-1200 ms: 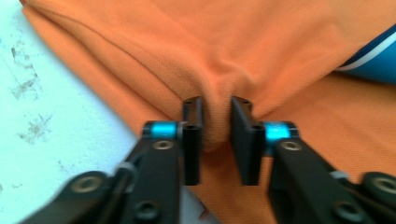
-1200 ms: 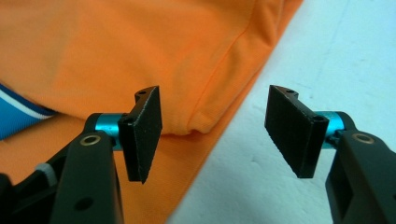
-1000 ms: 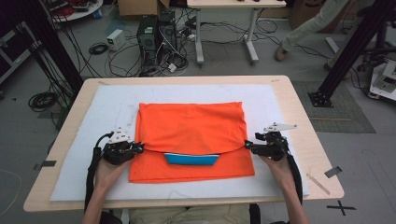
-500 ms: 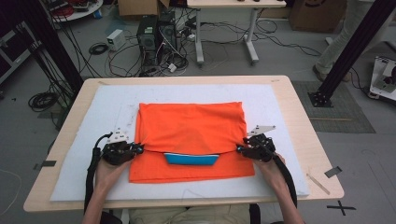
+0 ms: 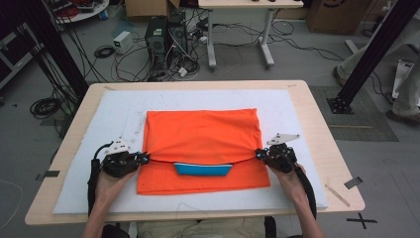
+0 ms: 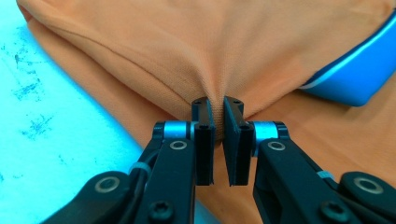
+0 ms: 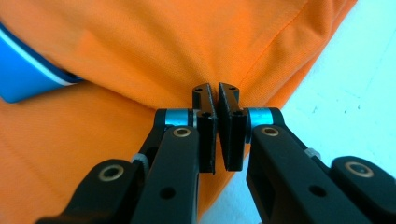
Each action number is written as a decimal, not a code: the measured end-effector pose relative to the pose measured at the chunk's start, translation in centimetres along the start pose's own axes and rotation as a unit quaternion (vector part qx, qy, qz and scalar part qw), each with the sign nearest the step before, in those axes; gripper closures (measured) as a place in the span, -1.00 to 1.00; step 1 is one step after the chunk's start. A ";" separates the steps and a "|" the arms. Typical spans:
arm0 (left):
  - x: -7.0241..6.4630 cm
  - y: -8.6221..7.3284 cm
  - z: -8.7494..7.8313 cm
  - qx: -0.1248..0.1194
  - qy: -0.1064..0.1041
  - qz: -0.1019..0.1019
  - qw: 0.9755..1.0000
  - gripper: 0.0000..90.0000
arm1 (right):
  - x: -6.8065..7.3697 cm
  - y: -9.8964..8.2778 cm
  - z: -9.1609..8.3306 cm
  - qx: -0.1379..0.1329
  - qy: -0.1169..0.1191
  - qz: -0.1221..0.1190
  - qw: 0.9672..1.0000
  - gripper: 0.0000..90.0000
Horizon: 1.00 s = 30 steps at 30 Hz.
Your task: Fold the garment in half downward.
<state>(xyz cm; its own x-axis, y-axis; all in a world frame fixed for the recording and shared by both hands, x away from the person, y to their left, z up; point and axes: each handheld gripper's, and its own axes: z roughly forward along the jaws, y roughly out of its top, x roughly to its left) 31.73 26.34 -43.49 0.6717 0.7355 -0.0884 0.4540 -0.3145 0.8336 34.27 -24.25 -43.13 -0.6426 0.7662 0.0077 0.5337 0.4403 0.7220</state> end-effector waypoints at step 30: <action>-2.9 -2.9 -2.6 0.020 -0.050 0.015 0.998 0.85 | 0.4 -4.1 -3.0 -0.013 0.072 0.032 0.997 0.95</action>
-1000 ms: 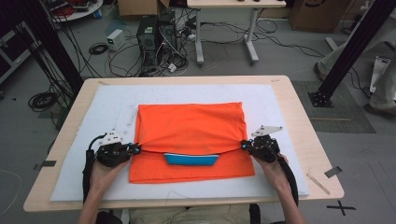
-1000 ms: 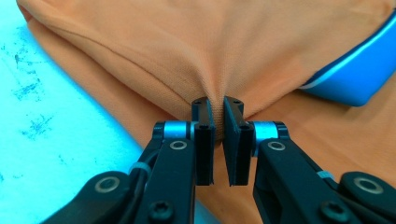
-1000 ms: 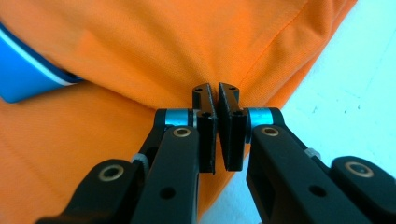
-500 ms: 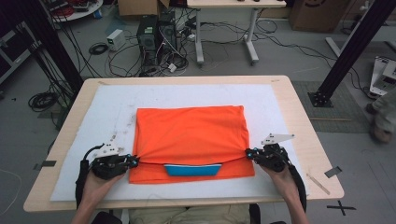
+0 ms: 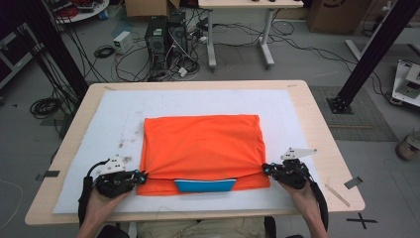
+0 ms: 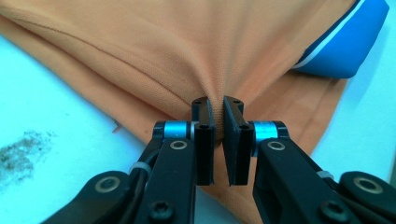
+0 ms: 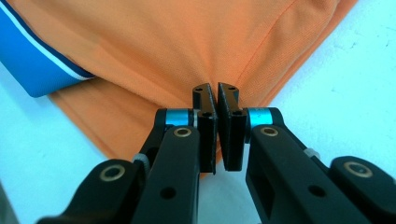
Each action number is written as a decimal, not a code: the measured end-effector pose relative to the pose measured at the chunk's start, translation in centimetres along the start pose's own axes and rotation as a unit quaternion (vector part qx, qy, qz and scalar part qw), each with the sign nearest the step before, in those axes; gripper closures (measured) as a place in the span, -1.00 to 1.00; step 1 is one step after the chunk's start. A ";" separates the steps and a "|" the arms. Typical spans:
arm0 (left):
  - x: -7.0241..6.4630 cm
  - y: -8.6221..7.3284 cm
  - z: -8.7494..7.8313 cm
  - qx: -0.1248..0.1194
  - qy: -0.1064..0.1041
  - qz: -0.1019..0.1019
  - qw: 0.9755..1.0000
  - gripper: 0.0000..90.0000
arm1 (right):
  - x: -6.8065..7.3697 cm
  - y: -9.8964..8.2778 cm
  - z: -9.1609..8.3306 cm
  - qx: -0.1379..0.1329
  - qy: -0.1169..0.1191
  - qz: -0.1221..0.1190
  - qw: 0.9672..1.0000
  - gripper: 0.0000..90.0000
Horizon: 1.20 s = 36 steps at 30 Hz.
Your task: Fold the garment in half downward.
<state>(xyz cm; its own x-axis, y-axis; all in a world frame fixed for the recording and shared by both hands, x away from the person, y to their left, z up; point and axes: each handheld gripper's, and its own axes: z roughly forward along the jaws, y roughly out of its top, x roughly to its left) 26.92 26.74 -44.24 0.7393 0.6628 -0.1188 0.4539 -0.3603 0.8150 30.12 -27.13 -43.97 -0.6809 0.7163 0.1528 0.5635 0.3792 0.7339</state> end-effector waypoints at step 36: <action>-2.2 -2.7 -1.6 0.004 -0.034 -0.008 0.999 0.66 | 1.6 -3.1 -2.1 -0.009 0.045 0.004 0.999 0.84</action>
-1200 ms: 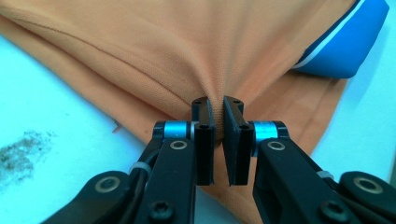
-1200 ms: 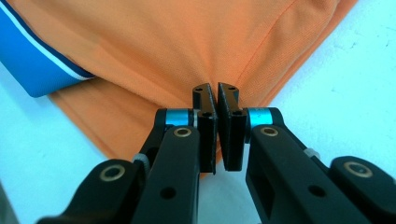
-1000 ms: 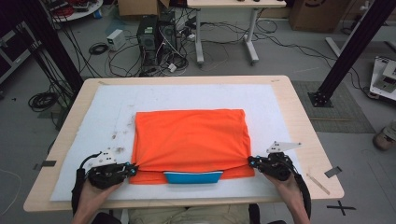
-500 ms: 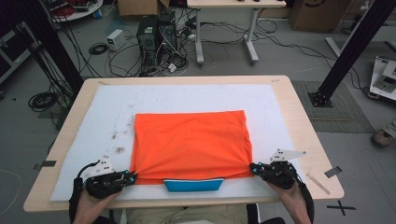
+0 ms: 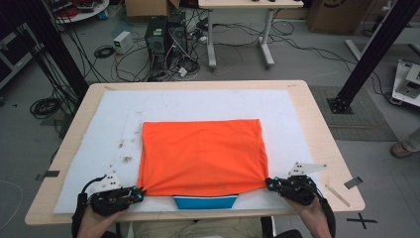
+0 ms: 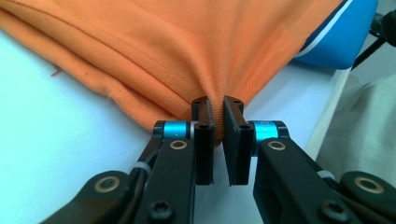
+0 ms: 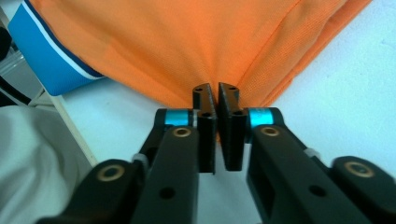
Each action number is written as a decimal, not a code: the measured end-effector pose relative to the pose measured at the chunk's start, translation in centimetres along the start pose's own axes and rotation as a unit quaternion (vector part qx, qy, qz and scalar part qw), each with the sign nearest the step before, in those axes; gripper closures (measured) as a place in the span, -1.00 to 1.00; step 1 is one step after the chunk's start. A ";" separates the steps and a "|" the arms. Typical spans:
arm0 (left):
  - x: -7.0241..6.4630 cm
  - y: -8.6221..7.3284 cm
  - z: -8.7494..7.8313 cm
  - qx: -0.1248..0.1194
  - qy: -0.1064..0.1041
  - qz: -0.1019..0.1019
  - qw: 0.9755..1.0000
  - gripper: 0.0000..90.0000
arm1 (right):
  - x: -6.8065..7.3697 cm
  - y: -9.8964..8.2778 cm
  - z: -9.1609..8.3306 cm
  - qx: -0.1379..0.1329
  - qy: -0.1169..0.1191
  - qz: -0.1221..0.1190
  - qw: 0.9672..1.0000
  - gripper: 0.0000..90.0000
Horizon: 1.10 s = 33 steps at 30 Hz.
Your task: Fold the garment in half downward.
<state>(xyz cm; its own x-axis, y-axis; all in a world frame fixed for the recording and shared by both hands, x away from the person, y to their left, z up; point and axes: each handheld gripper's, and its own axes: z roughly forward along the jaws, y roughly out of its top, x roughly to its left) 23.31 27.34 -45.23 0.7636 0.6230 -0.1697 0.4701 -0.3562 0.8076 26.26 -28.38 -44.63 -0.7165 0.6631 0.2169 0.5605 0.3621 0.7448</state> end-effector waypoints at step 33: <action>15.9 13.4 7.3 0.006 0.158 -0.070 0.985 0.08 | -13.9 14.8 9.4 0.017 -0.100 0.110 0.989 -0.14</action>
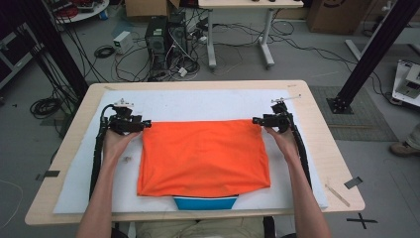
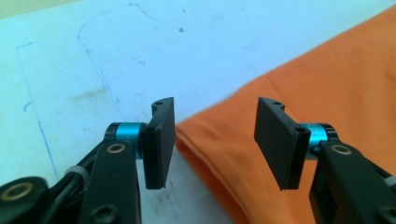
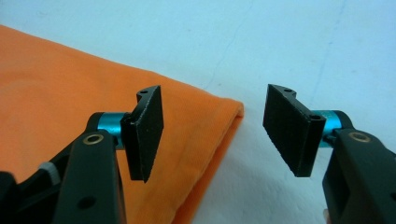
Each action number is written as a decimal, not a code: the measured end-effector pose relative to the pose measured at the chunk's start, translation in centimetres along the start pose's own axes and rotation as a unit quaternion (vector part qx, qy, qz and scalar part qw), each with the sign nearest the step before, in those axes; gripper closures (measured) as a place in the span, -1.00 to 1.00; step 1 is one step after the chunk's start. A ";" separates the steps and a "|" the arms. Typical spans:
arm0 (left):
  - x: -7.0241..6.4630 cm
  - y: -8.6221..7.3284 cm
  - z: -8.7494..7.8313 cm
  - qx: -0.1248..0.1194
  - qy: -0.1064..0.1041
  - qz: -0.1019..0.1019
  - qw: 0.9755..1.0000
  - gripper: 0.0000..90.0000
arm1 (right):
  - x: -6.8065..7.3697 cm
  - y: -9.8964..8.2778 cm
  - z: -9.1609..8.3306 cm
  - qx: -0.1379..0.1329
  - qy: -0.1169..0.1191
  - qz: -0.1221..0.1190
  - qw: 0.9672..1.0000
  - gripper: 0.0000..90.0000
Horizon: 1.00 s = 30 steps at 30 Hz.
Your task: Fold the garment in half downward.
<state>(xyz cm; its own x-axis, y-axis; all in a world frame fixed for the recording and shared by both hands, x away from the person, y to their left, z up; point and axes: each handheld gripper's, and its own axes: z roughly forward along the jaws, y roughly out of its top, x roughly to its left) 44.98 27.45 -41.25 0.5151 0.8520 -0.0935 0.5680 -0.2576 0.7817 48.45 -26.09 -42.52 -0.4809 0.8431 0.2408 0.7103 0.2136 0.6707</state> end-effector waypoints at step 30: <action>-1.3 -1.1 4.8 0.013 -0.023 -0.024 0.999 0.79 | -1.1 0.9 1.5 0.064 -0.073 -0.058 0.994 0.83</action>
<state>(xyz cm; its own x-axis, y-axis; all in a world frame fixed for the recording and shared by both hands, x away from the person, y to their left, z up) 46.76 24.46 -44.93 0.5161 0.8417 -0.1586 0.6089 -0.2303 0.7591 50.36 -26.07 -43.24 -0.4898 0.8701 0.0556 0.7180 0.3664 0.5917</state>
